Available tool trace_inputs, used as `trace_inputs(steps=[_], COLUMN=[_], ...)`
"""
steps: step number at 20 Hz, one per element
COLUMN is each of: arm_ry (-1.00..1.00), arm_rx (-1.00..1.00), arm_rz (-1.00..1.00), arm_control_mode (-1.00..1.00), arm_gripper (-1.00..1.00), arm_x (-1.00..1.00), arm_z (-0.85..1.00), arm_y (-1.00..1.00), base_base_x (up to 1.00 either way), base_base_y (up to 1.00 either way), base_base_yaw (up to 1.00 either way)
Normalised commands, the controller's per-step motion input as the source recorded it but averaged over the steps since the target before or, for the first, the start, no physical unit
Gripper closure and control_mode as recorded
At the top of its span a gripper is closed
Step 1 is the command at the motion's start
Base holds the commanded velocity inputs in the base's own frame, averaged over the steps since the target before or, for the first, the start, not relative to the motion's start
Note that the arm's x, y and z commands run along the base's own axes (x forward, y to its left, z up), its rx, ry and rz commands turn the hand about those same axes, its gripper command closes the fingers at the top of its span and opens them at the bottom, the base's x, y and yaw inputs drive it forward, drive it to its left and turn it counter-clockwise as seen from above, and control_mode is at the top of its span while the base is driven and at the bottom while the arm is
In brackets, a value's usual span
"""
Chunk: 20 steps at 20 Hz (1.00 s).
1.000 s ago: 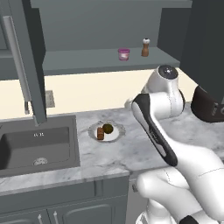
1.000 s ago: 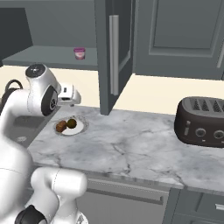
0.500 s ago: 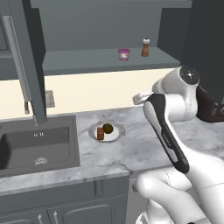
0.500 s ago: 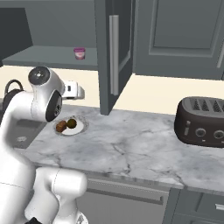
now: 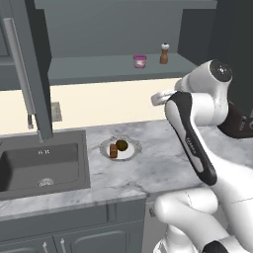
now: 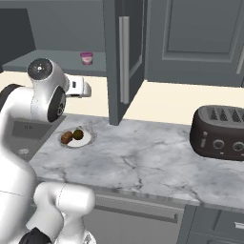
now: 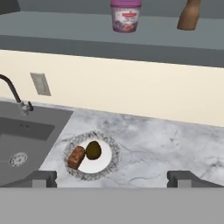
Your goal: Pick the avocado and bread from the counter and place them on the plate. Then pick the jam from the cabinet and place it next to the plate. Lastly close the cabinet door.
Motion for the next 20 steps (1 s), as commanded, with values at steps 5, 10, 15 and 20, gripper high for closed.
trace_inputs(steps=[5, 10, 15, 20], arm_ry=[-0.01, 0.0, 0.0, 0.0], arm_rx=[0.0, 0.0, 0.0, 0.0], arm_rz=[0.0, 0.0, -0.05, -0.1], arm_control_mode=[-1.0, -1.0, -1.0, -1.0], arm_gripper=[-1.0, -1.0, -1.0, -1.0], arm_x=[0.0, 0.0, 0.1, 0.25], arm_z=[0.33, 0.3, 0.21, 0.04], arm_y=[0.0, 0.0, 0.01, 0.07], base_base_x=[0.0, 0.0, 0.0, 0.0], base_base_y=[0.0, 0.0, 0.0, 0.0], base_base_yaw=[0.0, 0.0, 0.0, 0.0])
